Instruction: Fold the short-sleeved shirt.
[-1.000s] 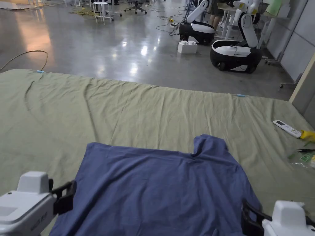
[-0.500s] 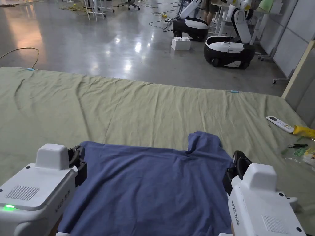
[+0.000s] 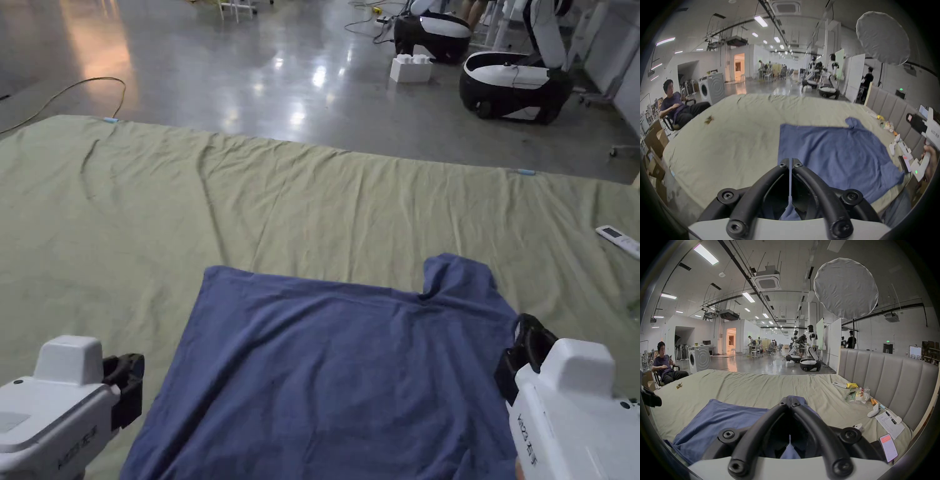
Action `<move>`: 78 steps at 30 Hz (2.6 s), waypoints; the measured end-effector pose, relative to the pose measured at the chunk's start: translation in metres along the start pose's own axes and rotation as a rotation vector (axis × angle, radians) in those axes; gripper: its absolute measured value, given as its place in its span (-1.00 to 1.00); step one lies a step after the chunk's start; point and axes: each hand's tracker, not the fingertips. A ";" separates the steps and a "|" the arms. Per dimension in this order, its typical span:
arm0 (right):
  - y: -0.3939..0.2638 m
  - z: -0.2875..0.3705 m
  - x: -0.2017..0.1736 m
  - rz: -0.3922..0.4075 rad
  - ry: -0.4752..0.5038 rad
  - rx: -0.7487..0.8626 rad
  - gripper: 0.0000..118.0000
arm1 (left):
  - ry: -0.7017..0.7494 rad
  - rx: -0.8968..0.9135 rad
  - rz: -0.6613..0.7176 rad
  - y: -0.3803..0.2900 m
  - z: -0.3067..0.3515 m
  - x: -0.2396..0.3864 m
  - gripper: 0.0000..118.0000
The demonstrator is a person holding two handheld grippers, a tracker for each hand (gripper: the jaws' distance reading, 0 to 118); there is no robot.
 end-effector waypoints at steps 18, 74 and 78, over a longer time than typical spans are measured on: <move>-0.008 -0.005 -0.011 0.006 0.050 -0.053 -0.99 | 0.064 -0.480 0.234 -0.076 -0.063 -0.025 -0.01; -0.155 0.032 0.088 0.023 0.045 -0.929 -0.82 | -0.021 -0.377 0.139 -0.068 -0.037 -0.009 -0.86; -0.146 0.032 0.088 0.077 0.036 -0.967 -0.86 | -0.025 -0.374 0.143 -0.065 -0.034 -0.008 -0.86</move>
